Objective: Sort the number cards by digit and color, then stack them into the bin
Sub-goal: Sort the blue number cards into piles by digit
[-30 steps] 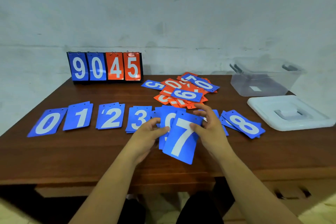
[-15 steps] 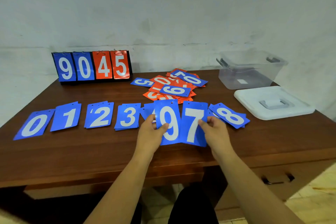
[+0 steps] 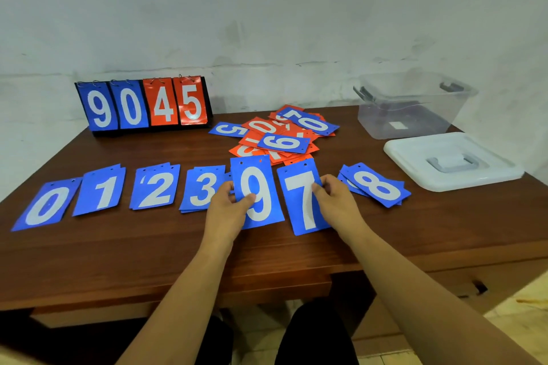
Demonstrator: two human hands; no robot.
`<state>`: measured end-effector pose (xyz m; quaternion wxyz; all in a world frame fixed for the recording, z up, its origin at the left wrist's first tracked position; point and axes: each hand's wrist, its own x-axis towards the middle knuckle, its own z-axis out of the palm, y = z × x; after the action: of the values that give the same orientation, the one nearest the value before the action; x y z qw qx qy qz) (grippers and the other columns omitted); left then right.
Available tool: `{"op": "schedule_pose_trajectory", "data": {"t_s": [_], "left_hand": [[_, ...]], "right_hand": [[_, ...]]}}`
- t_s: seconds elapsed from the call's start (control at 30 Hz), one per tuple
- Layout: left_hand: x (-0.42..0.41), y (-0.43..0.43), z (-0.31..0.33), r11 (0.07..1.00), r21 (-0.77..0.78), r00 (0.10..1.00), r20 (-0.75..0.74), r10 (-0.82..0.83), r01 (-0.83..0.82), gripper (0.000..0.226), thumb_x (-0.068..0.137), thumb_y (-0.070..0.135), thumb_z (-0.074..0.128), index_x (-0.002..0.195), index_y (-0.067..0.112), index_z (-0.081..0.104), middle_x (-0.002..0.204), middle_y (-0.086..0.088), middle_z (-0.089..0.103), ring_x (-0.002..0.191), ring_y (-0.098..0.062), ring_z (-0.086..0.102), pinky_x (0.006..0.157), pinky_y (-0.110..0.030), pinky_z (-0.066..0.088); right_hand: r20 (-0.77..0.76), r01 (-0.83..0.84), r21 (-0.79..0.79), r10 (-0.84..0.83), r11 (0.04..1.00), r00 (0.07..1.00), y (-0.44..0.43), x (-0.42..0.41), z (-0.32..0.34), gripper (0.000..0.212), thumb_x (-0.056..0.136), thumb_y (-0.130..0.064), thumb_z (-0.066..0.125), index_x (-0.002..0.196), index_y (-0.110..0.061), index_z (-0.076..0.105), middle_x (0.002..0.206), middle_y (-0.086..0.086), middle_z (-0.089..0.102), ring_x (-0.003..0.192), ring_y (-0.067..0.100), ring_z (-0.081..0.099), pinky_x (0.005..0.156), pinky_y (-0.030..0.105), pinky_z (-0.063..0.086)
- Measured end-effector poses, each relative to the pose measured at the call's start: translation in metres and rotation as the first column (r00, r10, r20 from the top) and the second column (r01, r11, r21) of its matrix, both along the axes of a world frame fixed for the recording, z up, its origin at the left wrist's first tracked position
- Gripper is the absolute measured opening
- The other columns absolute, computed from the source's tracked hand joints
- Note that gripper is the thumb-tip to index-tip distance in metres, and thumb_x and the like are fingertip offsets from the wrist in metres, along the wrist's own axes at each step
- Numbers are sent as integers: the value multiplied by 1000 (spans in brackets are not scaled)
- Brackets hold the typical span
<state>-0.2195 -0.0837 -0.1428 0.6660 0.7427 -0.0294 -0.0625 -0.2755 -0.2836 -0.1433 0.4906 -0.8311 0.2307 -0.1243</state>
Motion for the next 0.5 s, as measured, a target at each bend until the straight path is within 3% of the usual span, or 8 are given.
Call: {"op": "schedule_pose_trajectory", "data": {"t_s": [0.1,0.17,0.3,0.4,0.5], "left_hand": [[0,-3,1,999,-5,999,8,-33,33,27,88,22,72,103,30,51,92,16,61,78,-1,64,56,-16,51],[0,-5,2,999,-1,999,6,-53,53,27,88,21,71,100,31,50,89,17,60,76,-1,64,52,-14,50],[2,-7,1,998,-16,998,-16,-57,57,29,87,24,73,105,29,51,95,11,65,79,-5,68,54,-18,53],[4,-8,-1,998,-15,998,-16,-63,62,25,86,24,74,101,29,54,100,7,67,82,-7,70,55,-19,54],[3,-10,1,996,-12,996,-1,-85,85,26,87,21,72,96,31,50,92,13,62,77,-4,66,55,-18,52]], "right_hand": [[57,121,188,-134,975,989,-3,1,8,18,100,-32,50,94,-15,56,86,-7,51,82,7,49,65,22,39],[71,204,170,-219,964,973,-16,4,14,18,100,-32,51,98,-16,58,91,-6,54,83,7,50,68,23,41],[71,332,-108,-326,937,943,-45,7,18,18,98,-24,55,96,-8,63,87,3,59,90,21,61,68,29,42],[-33,284,-279,-305,917,952,-50,11,16,26,96,-22,59,117,-6,61,111,7,62,101,21,59,75,28,42],[-124,185,-462,-269,868,955,-50,19,8,29,96,-24,59,120,-8,57,116,8,64,102,22,61,81,34,49]]}}
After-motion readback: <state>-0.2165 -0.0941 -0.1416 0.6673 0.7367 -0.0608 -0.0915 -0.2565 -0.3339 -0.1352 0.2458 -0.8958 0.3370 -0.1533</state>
